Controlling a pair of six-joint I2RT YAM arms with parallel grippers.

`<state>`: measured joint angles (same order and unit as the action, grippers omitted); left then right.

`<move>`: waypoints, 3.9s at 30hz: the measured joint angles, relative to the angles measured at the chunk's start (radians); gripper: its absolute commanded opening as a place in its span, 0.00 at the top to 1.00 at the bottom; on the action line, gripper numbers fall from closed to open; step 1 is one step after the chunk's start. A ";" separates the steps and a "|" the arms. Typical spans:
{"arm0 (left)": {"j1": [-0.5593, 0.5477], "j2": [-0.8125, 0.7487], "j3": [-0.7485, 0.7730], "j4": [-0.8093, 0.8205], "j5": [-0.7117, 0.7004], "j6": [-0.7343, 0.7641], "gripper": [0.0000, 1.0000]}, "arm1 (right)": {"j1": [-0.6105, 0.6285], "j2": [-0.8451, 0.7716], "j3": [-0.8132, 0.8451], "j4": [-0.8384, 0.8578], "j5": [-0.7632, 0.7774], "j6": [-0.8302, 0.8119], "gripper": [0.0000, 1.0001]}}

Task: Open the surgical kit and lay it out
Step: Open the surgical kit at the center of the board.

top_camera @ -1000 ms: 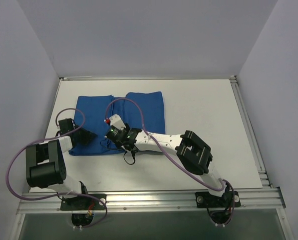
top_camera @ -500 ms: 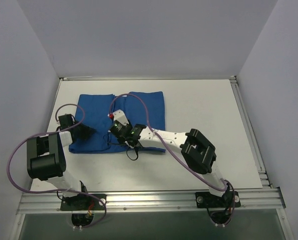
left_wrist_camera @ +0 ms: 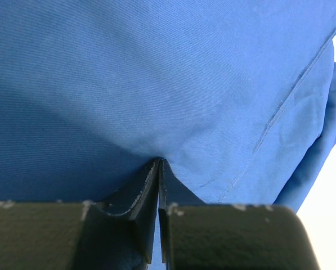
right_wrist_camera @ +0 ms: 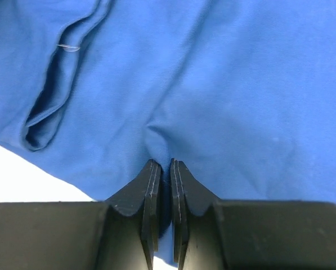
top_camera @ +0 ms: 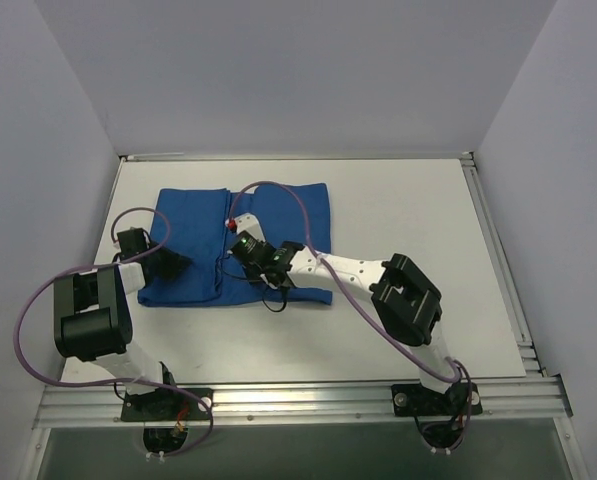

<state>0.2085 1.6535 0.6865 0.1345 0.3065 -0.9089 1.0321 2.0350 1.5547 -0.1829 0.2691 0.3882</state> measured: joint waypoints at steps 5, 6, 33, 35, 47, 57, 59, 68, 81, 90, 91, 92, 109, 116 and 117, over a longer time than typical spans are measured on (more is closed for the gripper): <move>0.000 0.000 0.000 0.003 0.000 0.003 0.88 | -0.071 -0.091 -0.126 0.053 -0.008 0.022 1.00; 0.000 0.000 0.000 0.004 0.000 0.004 0.88 | -0.103 -0.135 -0.168 0.056 0.005 0.032 1.00; -0.304 -0.252 0.193 -0.311 -0.161 0.186 0.29 | -0.775 -0.531 -0.556 0.098 -0.159 -0.103 0.28; -0.350 -0.252 0.268 -0.391 -0.186 0.227 0.31 | -0.755 -0.443 -0.526 0.113 -0.177 -0.114 0.30; -0.417 -0.127 0.418 -0.779 -0.360 0.344 0.30 | -0.670 -0.300 -0.323 0.024 -0.269 -0.095 0.22; -0.504 -0.026 0.456 -0.861 -0.443 0.348 0.28 | -0.657 -0.187 -0.237 -0.092 -0.257 -0.071 0.23; -0.510 0.022 0.467 -0.861 -0.472 0.347 0.29 | -0.657 -0.184 -0.237 -0.111 -0.257 -0.071 0.23; -0.542 0.174 0.512 -0.854 -0.554 0.352 0.40 | -0.657 -0.184 -0.237 -0.130 -0.252 -0.072 0.23; -0.532 0.156 0.526 -0.884 -0.583 0.370 0.98 | -0.657 -0.184 -0.237 -0.133 -0.259 -0.078 0.24; -0.375 0.039 0.665 -1.018 -0.583 0.395 0.98 | -0.658 -0.177 -0.222 -0.154 -0.274 -0.098 0.24; -0.328 0.021 0.681 -1.028 -0.589 0.401 0.98 | -0.658 -0.174 -0.220 -0.156 -0.279 -0.100 0.24; -0.274 0.004 0.691 -1.035 -0.598 0.409 0.98 | -0.658 -0.172 -0.215 -0.161 -0.284 -0.103 0.24; 0.040 -0.115 0.754 -1.165 -0.663 0.517 0.21 | -0.679 -0.099 -0.126 -0.210 -0.326 -0.124 0.25; -0.116 -0.093 0.729 -1.104 -0.601 0.488 0.40 | -0.679 -0.054 -0.086 -0.244 -0.304 -0.117 0.30; -0.116 -0.083 0.706 -1.091 -0.587 0.481 0.42 | -0.678 -0.042 -0.075 -0.244 -0.302 -0.116 0.31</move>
<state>0.0925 1.5703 1.3926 -0.9569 -0.2806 -0.4278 0.3546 1.9930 1.4796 -0.4267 -0.0326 0.2726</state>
